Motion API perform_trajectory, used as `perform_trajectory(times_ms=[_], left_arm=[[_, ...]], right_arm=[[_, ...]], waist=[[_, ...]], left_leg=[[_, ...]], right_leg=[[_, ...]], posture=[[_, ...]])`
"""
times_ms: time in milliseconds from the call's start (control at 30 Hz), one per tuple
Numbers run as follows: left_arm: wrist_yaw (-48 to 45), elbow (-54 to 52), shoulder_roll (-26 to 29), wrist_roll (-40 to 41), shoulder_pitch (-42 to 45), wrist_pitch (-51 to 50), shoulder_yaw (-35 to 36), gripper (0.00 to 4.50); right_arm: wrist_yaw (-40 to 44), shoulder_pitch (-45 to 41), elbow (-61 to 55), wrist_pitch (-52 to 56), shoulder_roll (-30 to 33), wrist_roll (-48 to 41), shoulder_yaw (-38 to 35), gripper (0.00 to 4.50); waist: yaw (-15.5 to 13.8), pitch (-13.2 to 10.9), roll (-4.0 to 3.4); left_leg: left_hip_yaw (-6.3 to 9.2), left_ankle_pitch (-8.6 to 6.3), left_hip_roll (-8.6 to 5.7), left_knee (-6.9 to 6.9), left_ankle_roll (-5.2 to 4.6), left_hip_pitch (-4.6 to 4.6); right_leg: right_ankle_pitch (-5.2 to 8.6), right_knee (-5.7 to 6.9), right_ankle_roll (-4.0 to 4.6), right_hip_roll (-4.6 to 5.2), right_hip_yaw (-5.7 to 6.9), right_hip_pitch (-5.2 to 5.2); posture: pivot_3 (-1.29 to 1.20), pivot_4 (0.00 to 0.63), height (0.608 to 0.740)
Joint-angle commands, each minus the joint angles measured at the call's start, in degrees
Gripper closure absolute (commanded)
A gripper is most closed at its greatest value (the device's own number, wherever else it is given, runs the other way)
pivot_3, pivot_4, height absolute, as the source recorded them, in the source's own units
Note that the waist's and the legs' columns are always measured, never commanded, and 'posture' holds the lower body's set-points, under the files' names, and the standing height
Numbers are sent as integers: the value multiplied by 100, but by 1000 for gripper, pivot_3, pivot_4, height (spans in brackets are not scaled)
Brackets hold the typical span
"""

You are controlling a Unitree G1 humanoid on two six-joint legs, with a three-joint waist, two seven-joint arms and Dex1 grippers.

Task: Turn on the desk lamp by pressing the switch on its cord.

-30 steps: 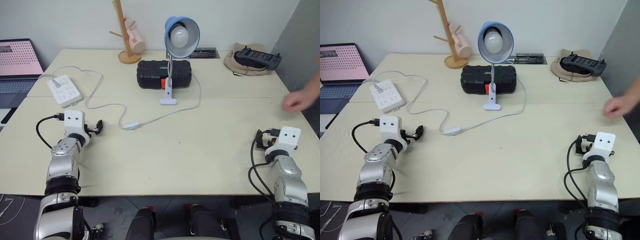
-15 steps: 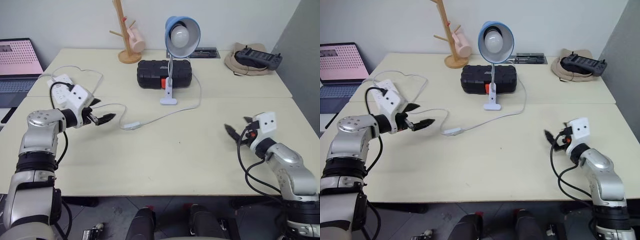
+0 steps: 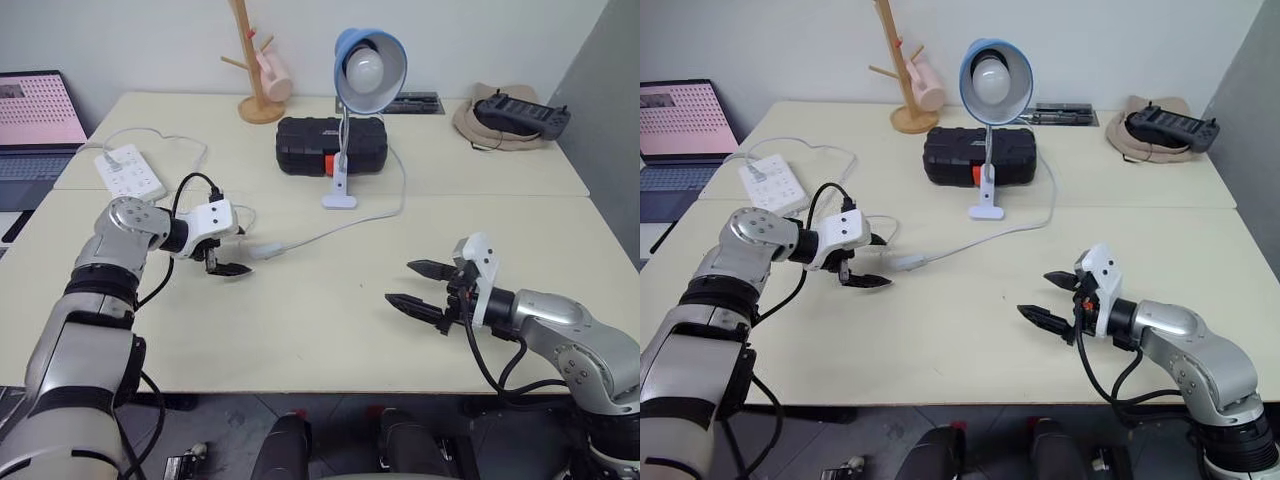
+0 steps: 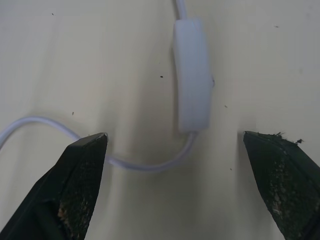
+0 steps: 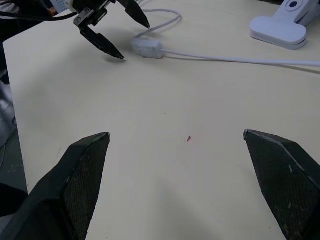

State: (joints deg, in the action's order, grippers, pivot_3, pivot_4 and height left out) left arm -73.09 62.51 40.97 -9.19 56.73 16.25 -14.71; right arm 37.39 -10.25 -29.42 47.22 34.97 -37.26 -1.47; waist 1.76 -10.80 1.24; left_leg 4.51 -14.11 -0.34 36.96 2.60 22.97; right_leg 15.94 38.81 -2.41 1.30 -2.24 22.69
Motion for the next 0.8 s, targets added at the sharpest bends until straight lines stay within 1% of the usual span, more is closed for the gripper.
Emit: perform_trajectory(times_ms=[33,167,400,567,600,633,667,800], left_arm=[[107,436,-159,-228,309,357,-61,0],[66,689,-177,-347,432,482,-68,695],[19,851,-140,-487,492,576,-72,2412],[67,884,-194,-479,488,531,-11,3465],[53,881,-189,-503,477,563,-30,3604],[57,882,-186,-517,476,566,-38,3890],[61,883,-185,-525,475,567,-41,4070],[-36,888,-256,-369,486,374,94,4115]], right_arm=[[-168,49,-421,60,-37,-159,-145,11],[-301,210,-575,112,-48,-242,-284,0],[-424,314,-643,109,-26,-344,-371,0],[-464,260,-521,42,-48,-265,-346,0],[-459,261,-521,43,-36,-269,-347,0],[-463,261,-520,40,-29,-272,-351,0],[-467,262,-519,38,-25,-274,-353,0],[-500,269,-509,46,-39,-292,-382,0]], waist=[[-5,0,0],[3,1,1],[7,1,1],[8,1,1],[8,1,1],[8,1,1],[8,1,1],[8,1,1]], left_leg=[[1,-1,-1,0,-1,3],[-1,-1,-2,-1,-2,1],[0,-1,2,2,-3,-8],[1,-1,3,2,-3,-9],[1,-1,3,2,-3,-8],[1,-1,2,2,-3,-8],[1,-1,2,3,-3,-8],[1,-1,2,3,-3,-8]], right_leg=[[0,0,0,0,1,3],[1,2,-1,1,-4,3],[1,15,-2,-3,-3,0],[1,18,-1,-5,-2,0],[1,18,-1,-5,-2,0],[1,18,-1,-5,-2,0],[1,18,-1,-5,-3,0],[1,17,-1,-5,-3,0]], posture=[[0,150,740],[0,150,740],[0,150,740],[0,150,740],[0,150,740],[0,150,740],[0,150,740],[0,150,740]])
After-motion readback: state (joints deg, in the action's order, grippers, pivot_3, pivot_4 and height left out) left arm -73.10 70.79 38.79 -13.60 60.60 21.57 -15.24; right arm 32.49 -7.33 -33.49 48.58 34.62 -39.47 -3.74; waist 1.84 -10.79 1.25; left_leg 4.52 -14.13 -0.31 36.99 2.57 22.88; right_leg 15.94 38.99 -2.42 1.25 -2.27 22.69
